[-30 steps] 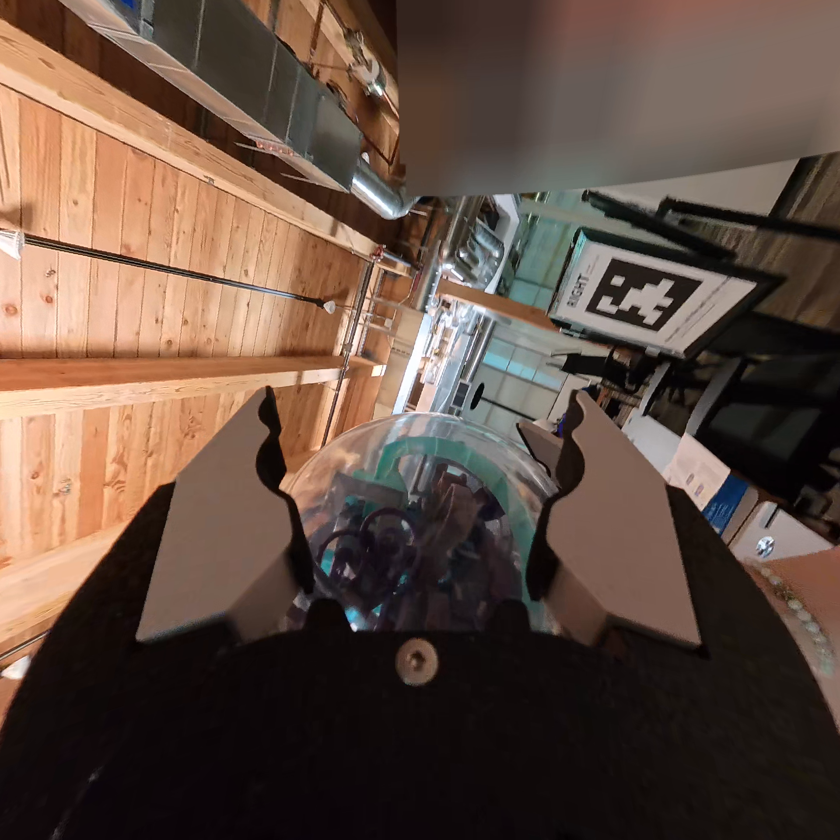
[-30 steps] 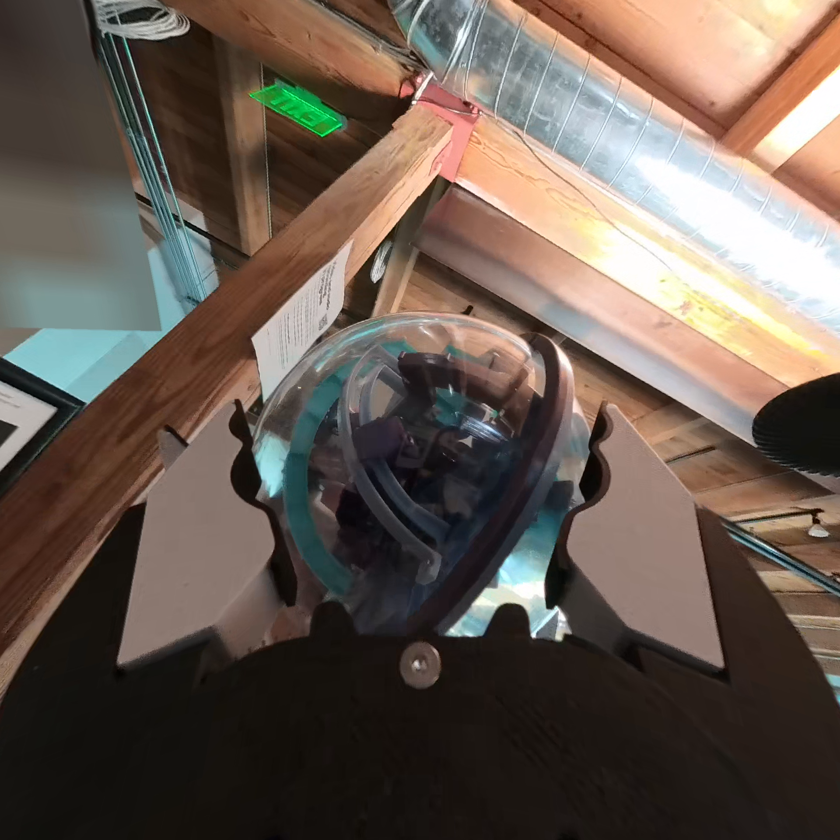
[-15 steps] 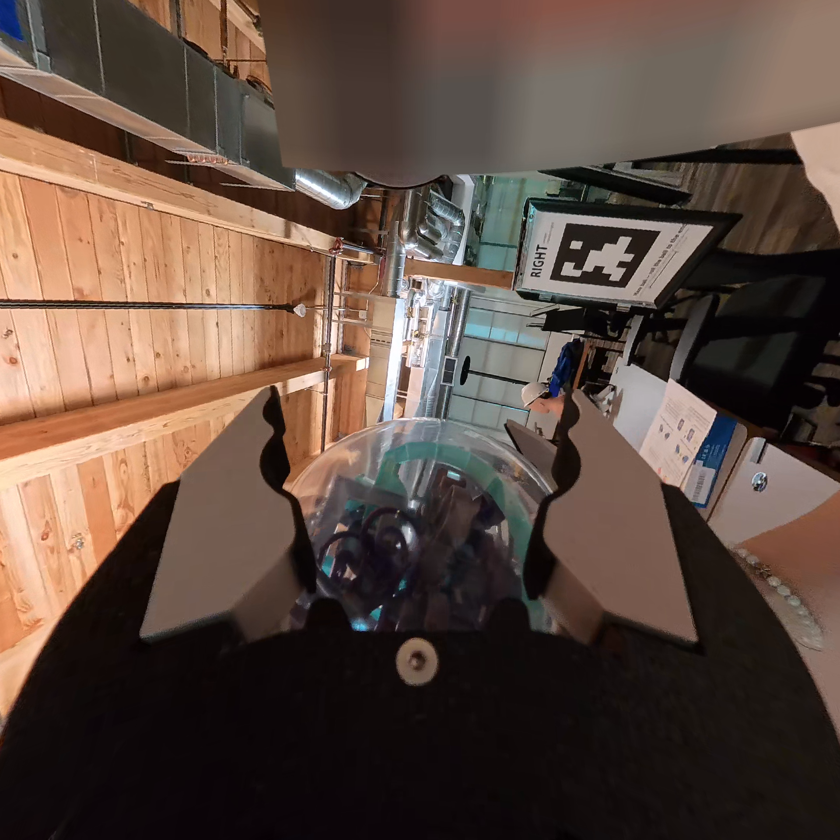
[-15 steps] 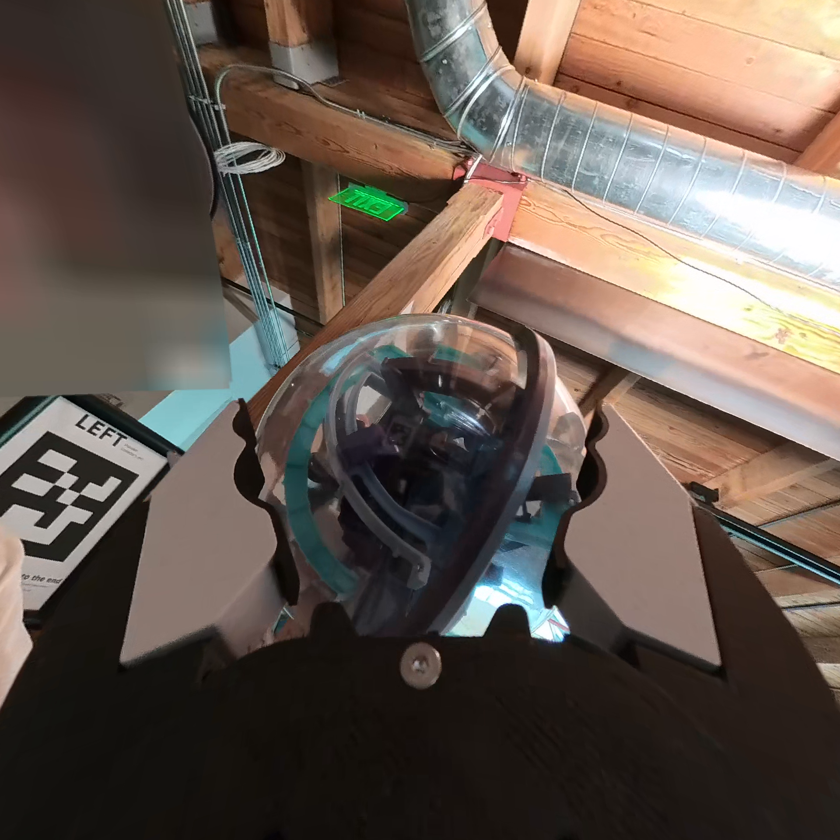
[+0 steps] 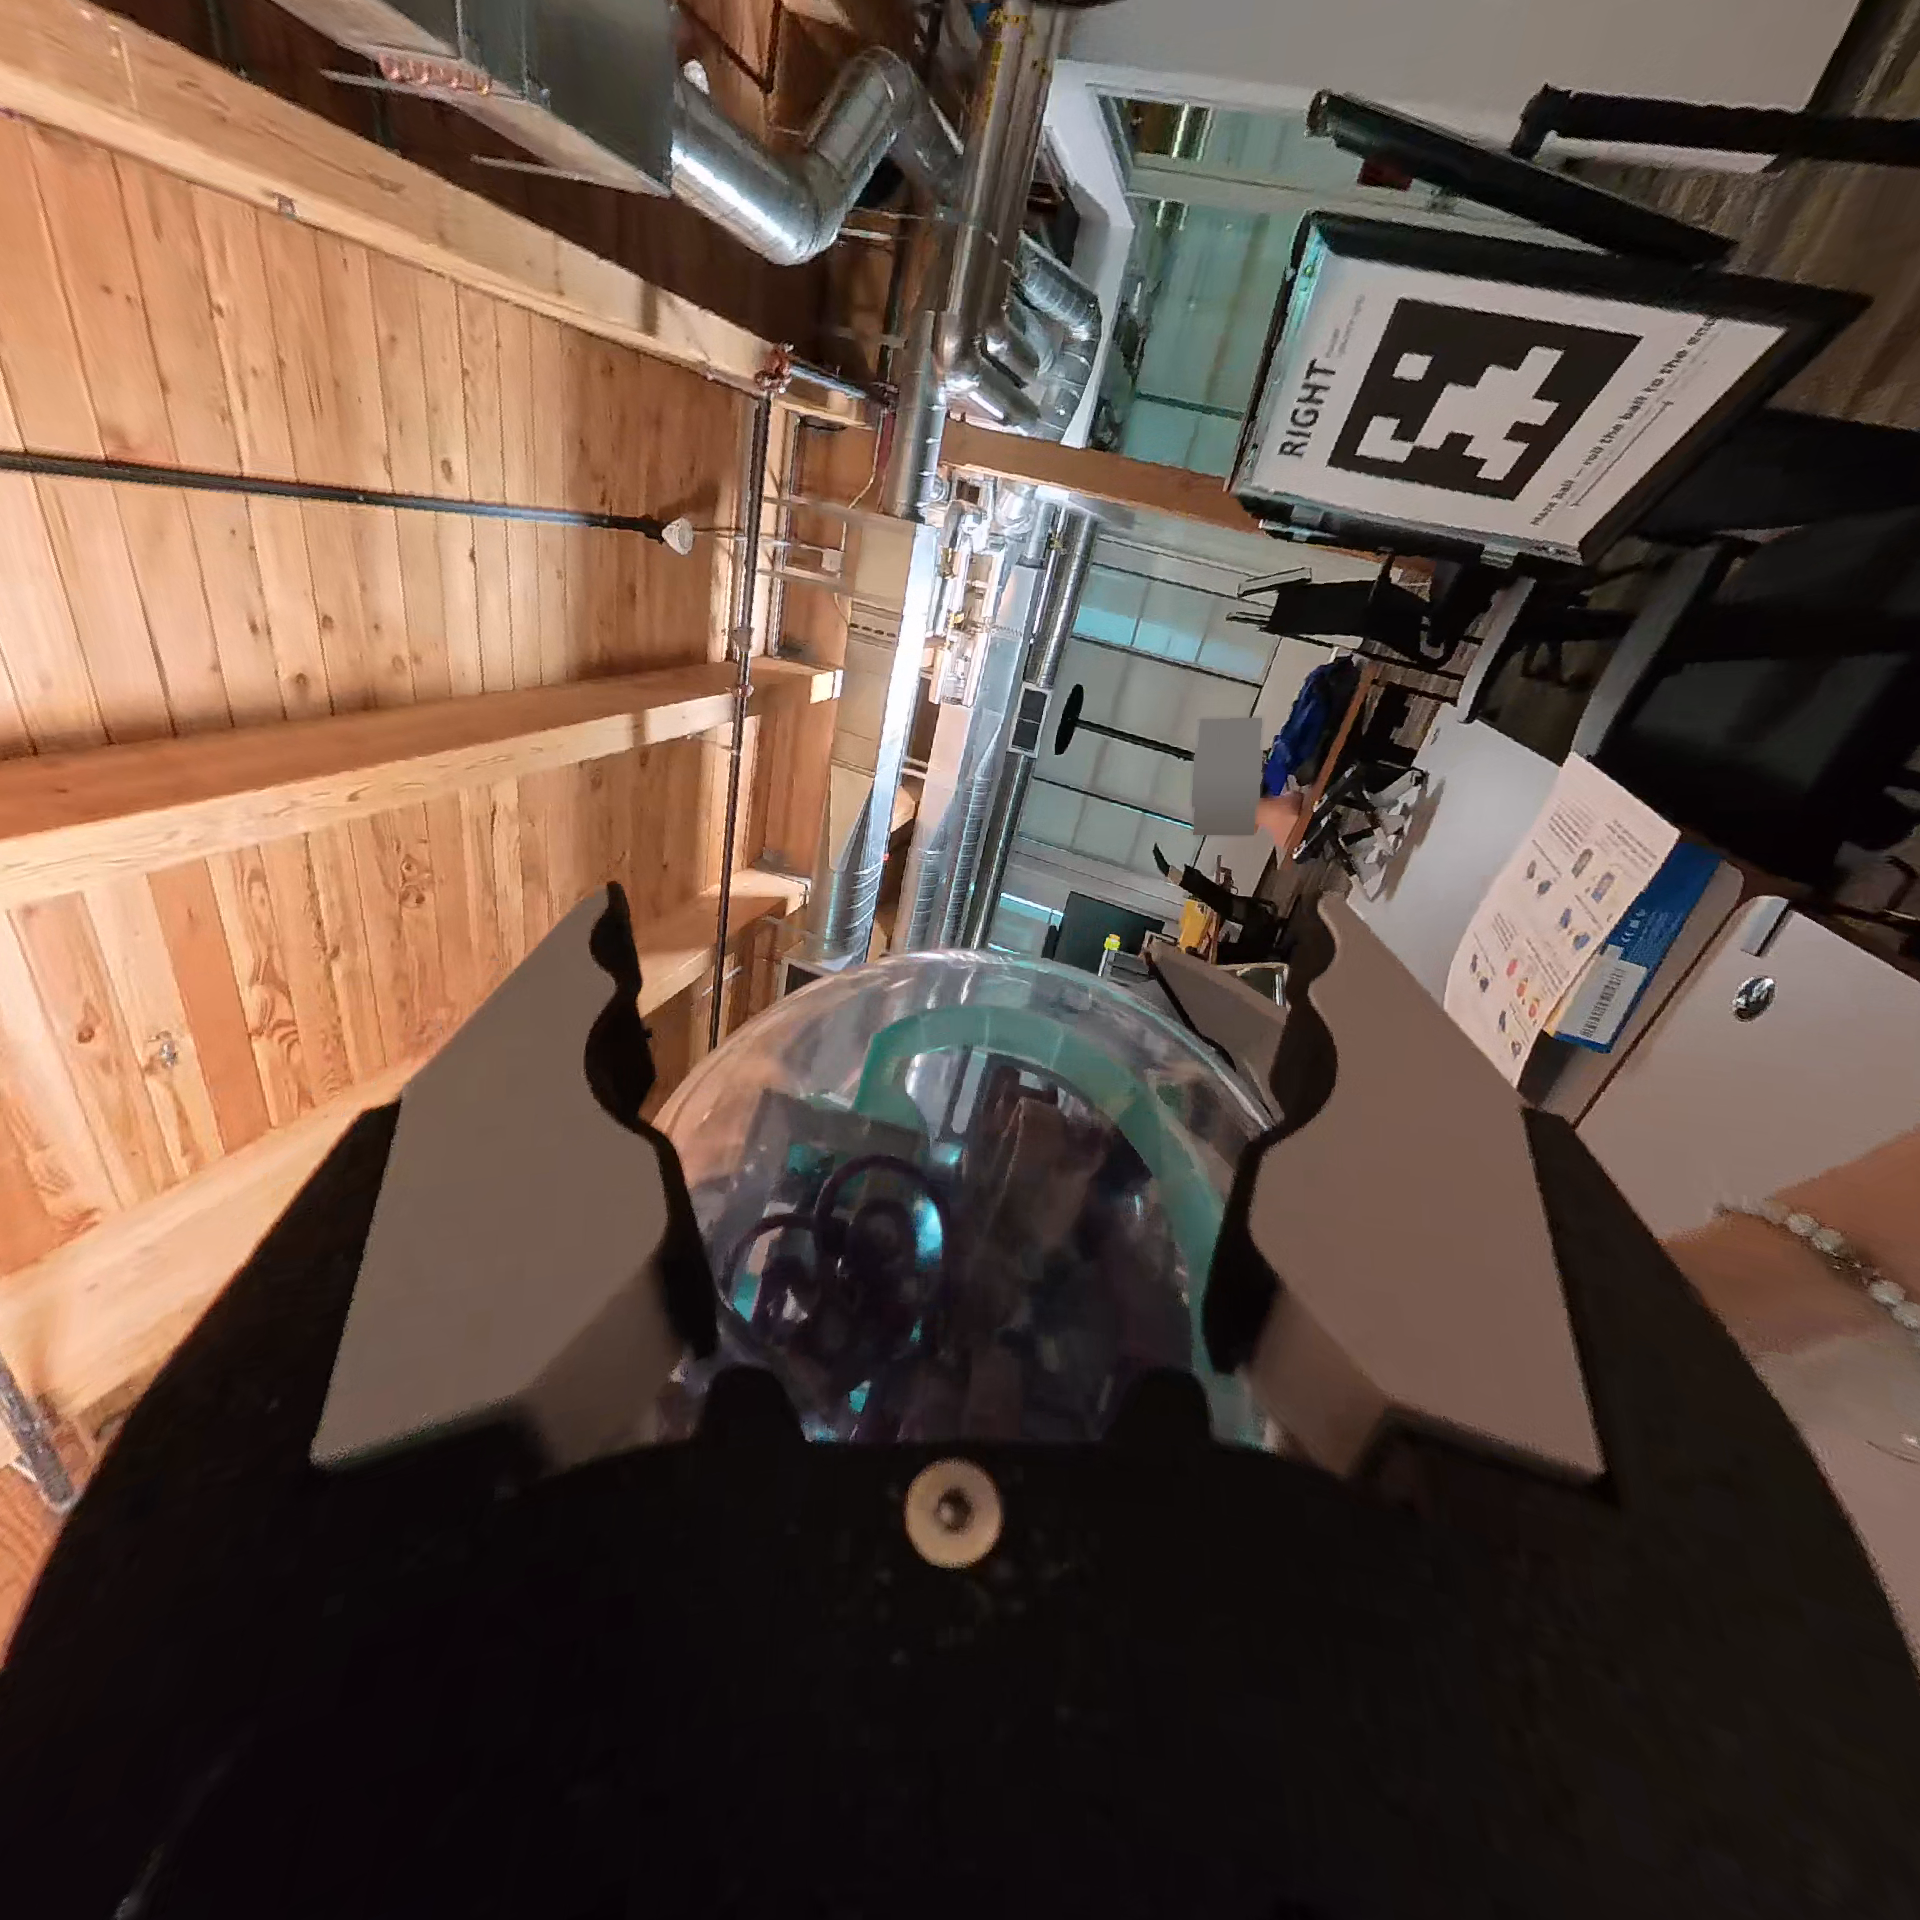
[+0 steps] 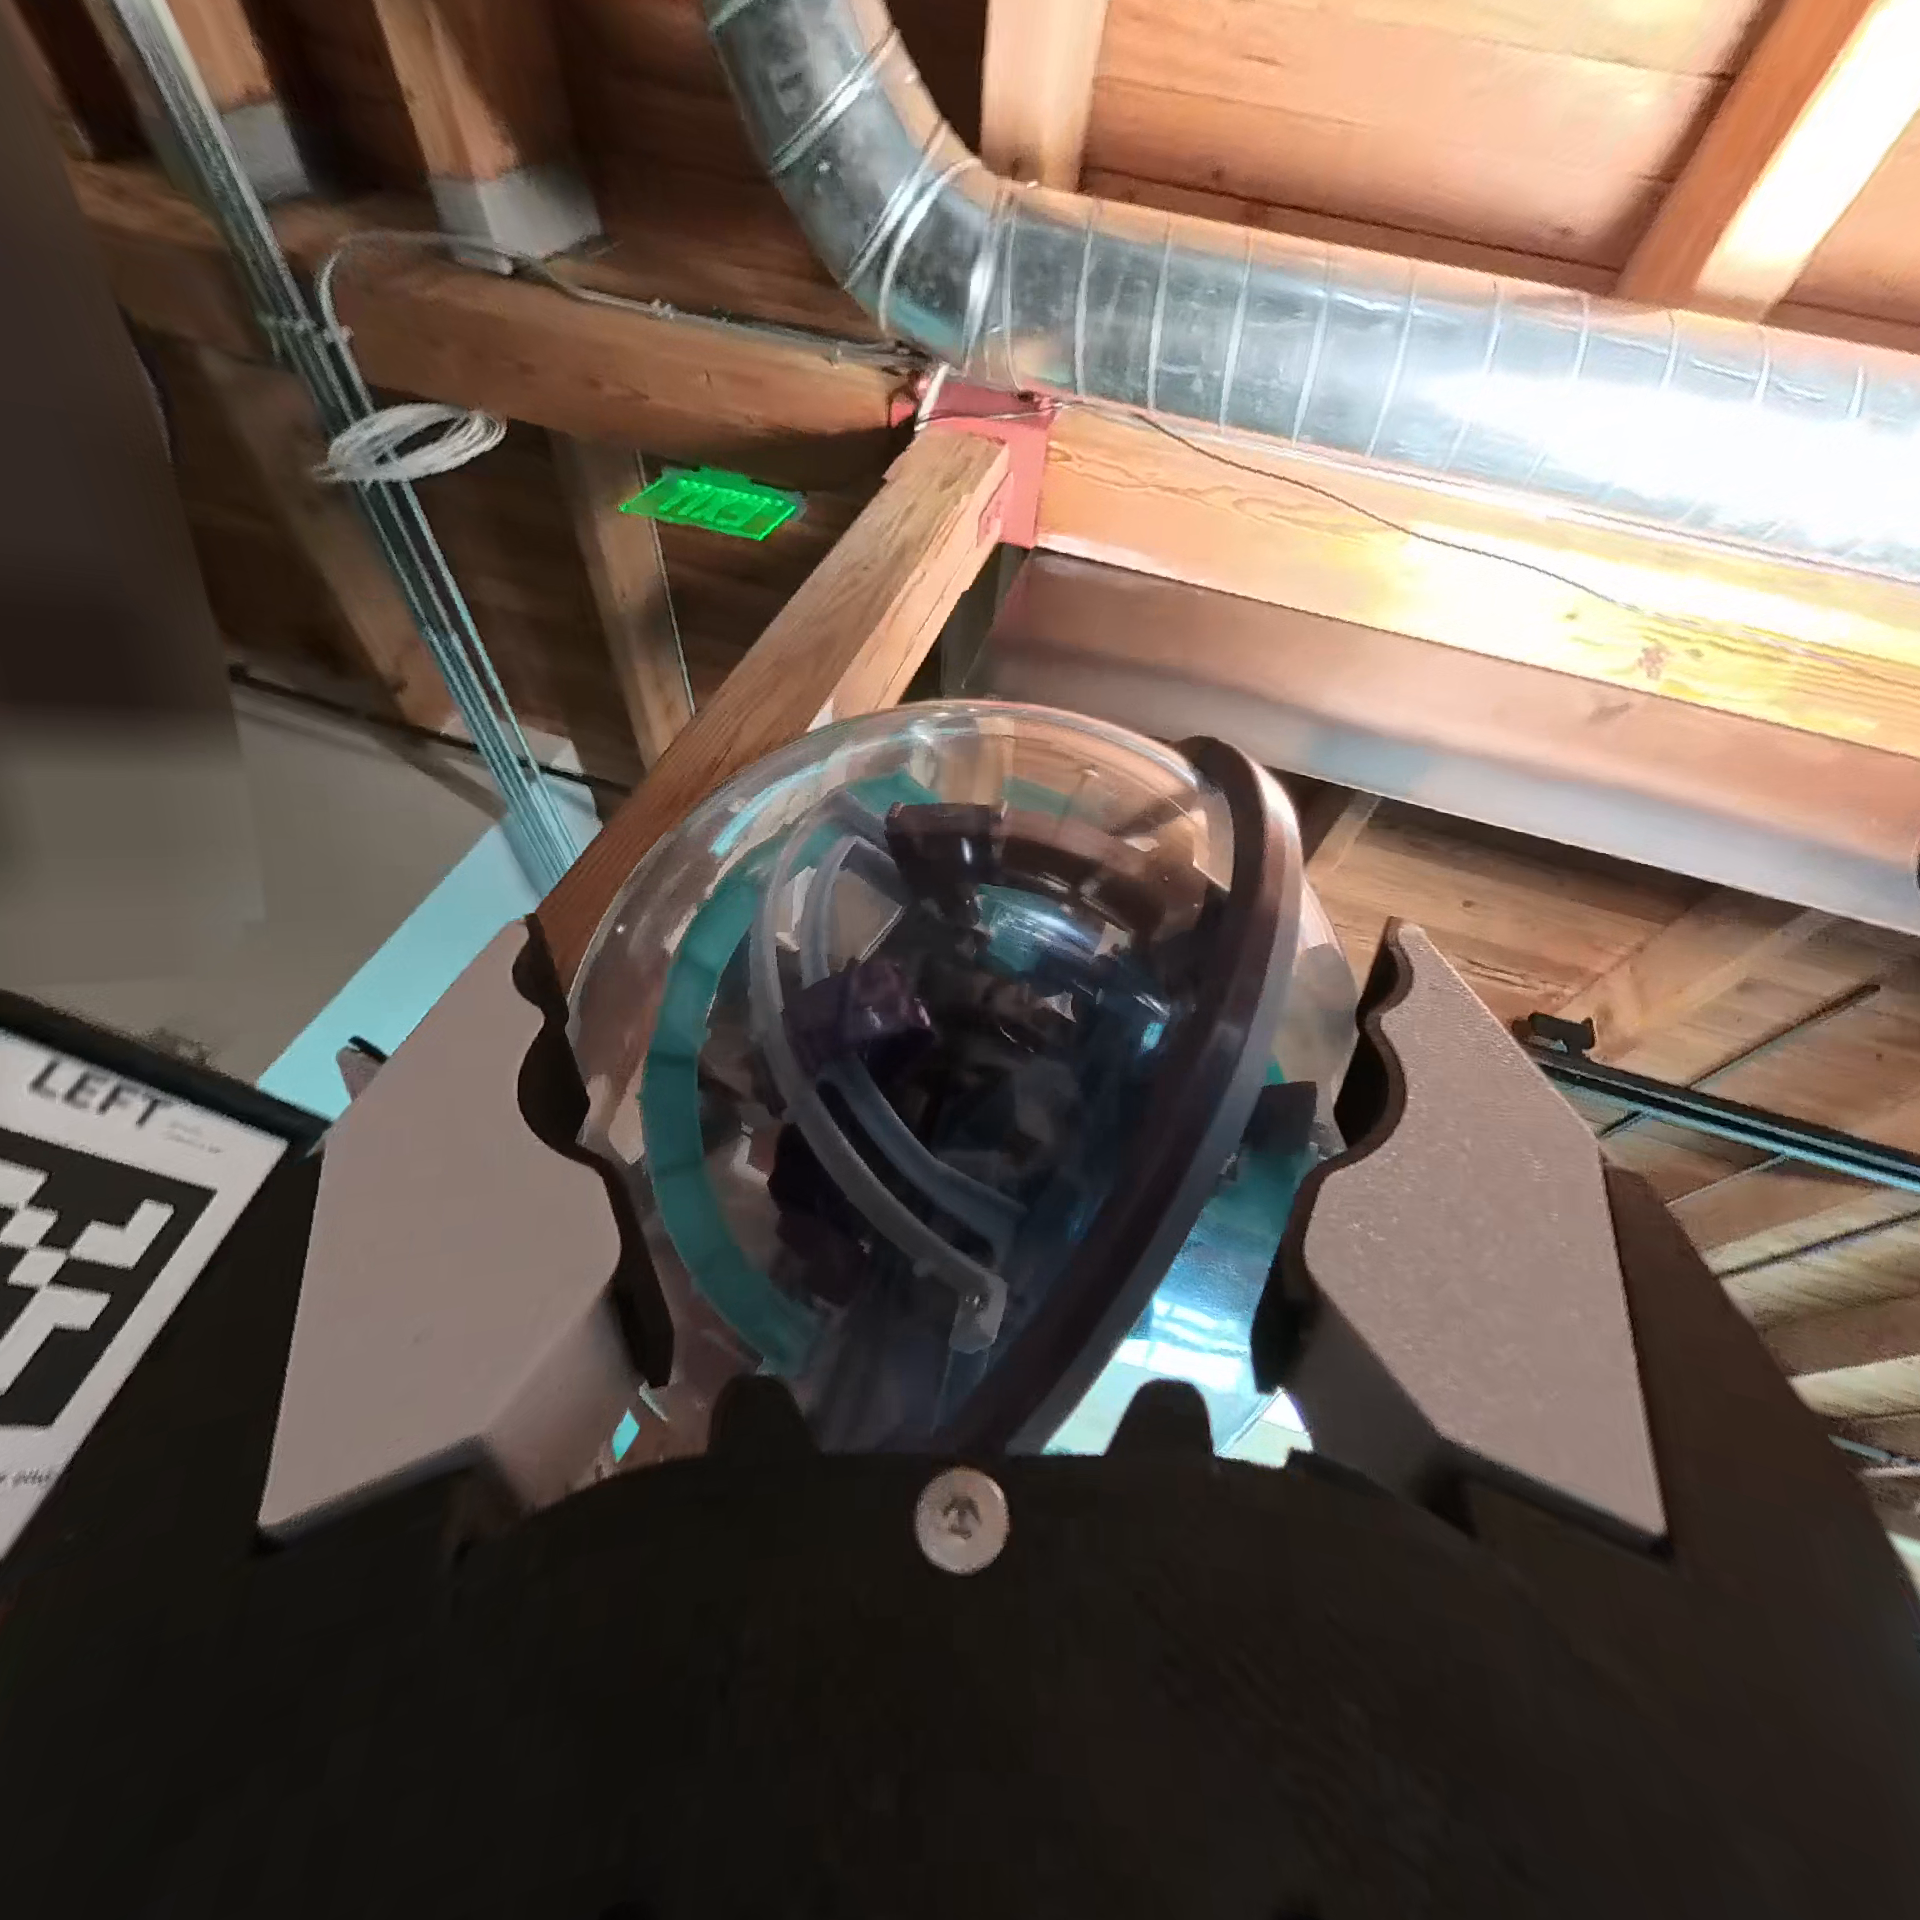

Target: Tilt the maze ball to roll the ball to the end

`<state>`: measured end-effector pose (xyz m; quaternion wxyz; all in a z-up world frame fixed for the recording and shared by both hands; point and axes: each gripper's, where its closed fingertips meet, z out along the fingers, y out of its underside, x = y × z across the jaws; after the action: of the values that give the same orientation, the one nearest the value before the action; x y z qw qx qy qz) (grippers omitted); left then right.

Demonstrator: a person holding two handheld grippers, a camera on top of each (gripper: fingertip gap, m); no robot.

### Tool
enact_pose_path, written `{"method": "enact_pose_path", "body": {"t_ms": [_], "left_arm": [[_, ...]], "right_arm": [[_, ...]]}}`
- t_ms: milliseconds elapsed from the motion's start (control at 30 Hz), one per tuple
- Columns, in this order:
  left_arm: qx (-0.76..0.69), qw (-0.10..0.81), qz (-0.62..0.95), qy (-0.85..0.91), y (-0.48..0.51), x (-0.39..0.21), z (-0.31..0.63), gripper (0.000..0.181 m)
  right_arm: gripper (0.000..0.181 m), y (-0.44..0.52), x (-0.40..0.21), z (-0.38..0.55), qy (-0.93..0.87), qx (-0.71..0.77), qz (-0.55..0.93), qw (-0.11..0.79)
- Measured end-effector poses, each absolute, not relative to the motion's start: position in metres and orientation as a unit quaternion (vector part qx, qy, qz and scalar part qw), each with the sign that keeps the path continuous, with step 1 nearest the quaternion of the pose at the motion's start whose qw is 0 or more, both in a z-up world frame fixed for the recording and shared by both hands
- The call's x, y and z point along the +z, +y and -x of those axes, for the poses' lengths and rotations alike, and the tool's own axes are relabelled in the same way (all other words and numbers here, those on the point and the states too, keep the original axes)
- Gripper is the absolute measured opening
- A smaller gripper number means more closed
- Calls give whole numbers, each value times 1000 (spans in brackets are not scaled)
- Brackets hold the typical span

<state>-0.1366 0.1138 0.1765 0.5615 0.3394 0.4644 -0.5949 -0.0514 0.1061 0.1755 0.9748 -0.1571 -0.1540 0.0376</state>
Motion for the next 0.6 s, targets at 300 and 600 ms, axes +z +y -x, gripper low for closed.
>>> {"method": "enact_pose_path", "body": {"t_ms": [300, 600], "left_arm": [[-601, 554, -328, 474, 119, 171, 132, 119], [-562, 588, -368, 450, 103, 161, 155, 120]], "right_arm": [[144, 110, 166, 43, -137, 61, 152, 977], [147, 100, 169, 67, -194, 52, 149, 968]]}}
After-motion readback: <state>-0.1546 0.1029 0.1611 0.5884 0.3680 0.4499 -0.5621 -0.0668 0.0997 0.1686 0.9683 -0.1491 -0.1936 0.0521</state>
